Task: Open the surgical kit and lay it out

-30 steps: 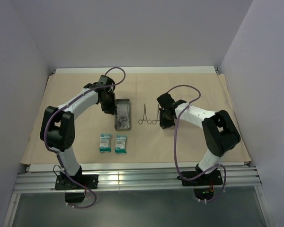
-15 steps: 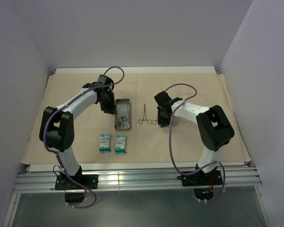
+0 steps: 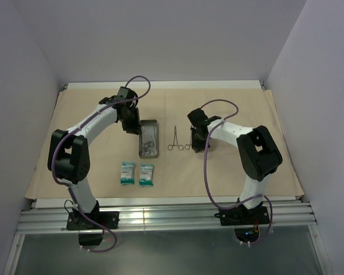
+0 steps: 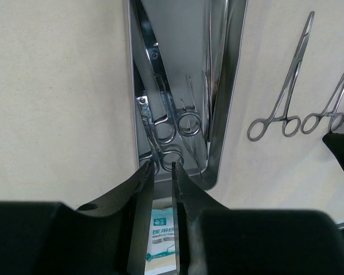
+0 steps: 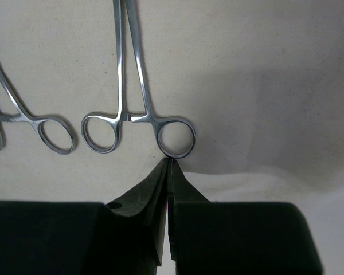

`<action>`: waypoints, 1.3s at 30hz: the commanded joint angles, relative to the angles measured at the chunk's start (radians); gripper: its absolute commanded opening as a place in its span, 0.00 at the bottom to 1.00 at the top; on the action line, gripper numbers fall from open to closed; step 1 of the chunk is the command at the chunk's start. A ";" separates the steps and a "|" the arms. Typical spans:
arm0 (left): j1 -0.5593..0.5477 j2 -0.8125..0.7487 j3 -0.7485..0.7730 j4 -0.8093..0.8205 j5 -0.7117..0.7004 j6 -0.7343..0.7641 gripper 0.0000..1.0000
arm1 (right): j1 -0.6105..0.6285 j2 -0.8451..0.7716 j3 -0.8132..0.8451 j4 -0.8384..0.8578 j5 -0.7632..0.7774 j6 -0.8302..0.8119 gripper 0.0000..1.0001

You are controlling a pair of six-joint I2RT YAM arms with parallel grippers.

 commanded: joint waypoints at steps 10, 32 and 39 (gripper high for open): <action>0.000 0.029 0.082 -0.024 0.012 0.025 0.25 | -0.025 0.011 0.062 -0.009 -0.019 -0.009 0.07; -0.100 0.205 0.190 -0.047 -0.060 0.019 0.27 | -0.018 -0.428 0.045 -0.120 0.024 0.046 0.18; -0.106 0.298 0.245 -0.061 -0.089 0.029 0.29 | -0.031 -0.520 0.048 -0.171 0.065 0.032 0.20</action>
